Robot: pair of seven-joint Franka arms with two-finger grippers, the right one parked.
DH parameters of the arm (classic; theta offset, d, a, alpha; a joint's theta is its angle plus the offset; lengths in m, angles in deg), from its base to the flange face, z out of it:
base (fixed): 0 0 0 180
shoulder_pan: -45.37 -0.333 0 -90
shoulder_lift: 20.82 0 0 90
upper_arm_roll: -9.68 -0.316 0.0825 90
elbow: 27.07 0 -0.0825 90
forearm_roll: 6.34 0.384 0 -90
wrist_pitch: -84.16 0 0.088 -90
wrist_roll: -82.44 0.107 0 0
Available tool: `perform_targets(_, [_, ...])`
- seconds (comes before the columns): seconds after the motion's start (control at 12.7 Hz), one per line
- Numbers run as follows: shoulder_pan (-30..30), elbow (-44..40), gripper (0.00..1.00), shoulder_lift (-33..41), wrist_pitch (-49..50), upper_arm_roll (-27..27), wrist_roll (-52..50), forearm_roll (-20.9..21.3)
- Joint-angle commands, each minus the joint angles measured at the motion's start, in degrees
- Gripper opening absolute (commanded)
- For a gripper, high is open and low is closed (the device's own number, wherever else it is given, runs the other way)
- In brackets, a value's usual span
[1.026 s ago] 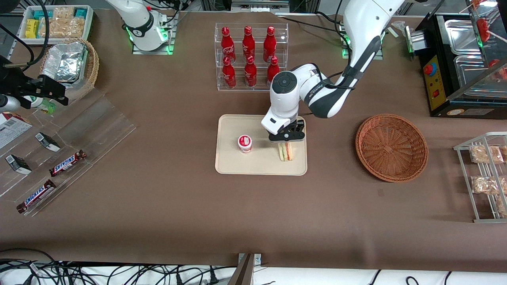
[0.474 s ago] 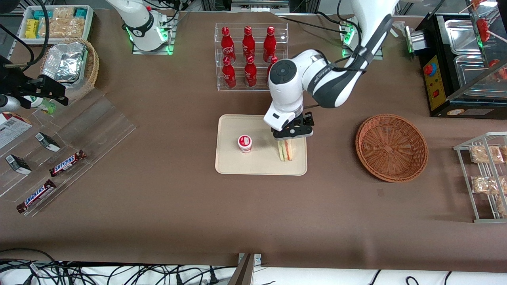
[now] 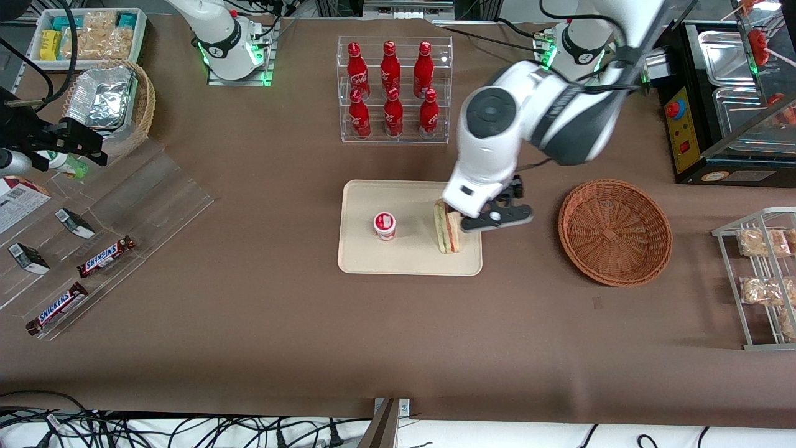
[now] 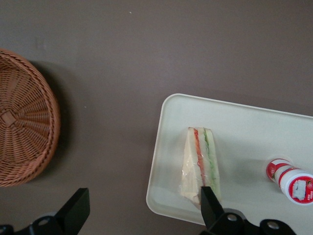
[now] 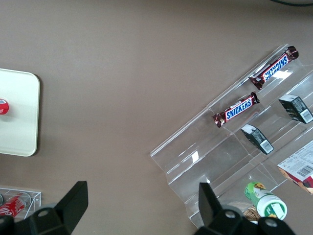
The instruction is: Place sandwich from basket to tray
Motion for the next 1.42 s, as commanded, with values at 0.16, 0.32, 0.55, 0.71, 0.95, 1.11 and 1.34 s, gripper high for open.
perform_targets(0.16, [-9.68,-6.77,1.00,0.10,9.69,0.53,14.59,-3.76])
perform_targets(0.32, [-11.54,-6.86,1.00,0.45,9.69,0.18,18.81,-3.85])
perform_targets(0.55, [-11.63,-6.86,1.00,2.55,9.69,-7.17,29.25,-8.92])
perform_targets(0.71, [-11.37,-6.78,1.00,3.52,9.69,-11.76,35.16,-11.58])
perform_targets(0.95, [-11.45,-6.77,1.00,3.53,9.78,-14.84,39.82,-11.67])
perform_targets(1.11, [-11.54,-6.77,1.00,3.62,9.78,-15.38,42.99,-11.76])
perform_targets(1.34, [-11.63,-6.77,1.00,3.44,9.78,-15.47,45.45,-12.72])
